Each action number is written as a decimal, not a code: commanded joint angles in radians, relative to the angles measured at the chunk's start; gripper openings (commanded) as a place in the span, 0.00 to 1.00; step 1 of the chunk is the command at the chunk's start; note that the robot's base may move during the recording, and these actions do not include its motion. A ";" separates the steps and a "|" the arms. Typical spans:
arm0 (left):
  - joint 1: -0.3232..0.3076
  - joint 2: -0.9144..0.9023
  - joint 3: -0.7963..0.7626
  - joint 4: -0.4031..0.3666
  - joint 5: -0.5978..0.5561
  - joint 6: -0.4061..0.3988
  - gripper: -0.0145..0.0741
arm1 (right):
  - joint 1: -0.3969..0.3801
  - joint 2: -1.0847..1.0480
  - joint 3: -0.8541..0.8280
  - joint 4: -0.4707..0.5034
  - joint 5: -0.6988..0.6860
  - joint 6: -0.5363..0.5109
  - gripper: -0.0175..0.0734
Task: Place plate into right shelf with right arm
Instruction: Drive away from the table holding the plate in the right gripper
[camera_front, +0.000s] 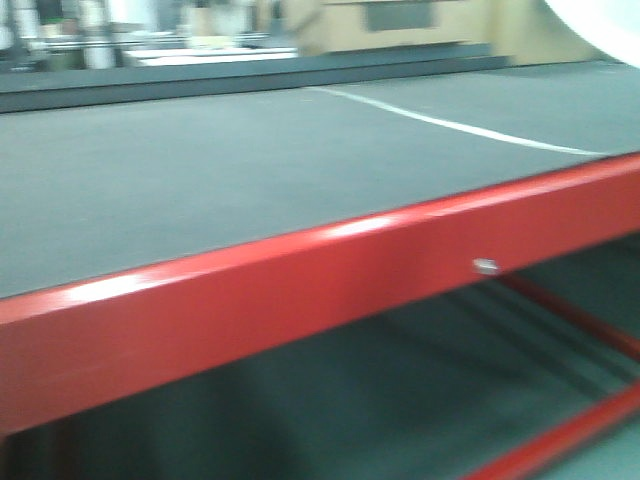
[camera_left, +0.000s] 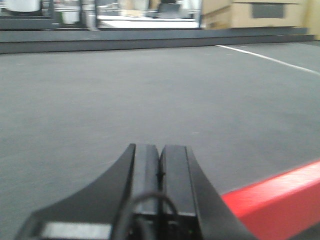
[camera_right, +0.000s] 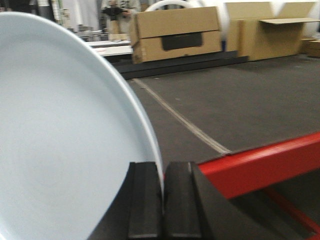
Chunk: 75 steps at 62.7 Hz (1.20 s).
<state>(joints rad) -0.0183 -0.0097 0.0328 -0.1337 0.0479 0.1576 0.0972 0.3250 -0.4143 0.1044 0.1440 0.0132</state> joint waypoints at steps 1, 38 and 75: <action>-0.002 -0.010 0.010 -0.008 -0.090 -0.007 0.02 | -0.006 0.006 -0.031 0.006 -0.106 -0.005 0.24; -0.002 -0.010 0.010 -0.008 -0.090 -0.007 0.02 | -0.006 0.006 -0.031 0.006 -0.106 -0.005 0.24; -0.002 -0.010 0.010 -0.008 -0.090 -0.007 0.02 | -0.006 0.006 -0.031 0.006 -0.106 -0.005 0.24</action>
<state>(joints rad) -0.0183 -0.0097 0.0328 -0.1337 0.0479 0.1576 0.0972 0.3250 -0.4143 0.1044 0.1440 0.0132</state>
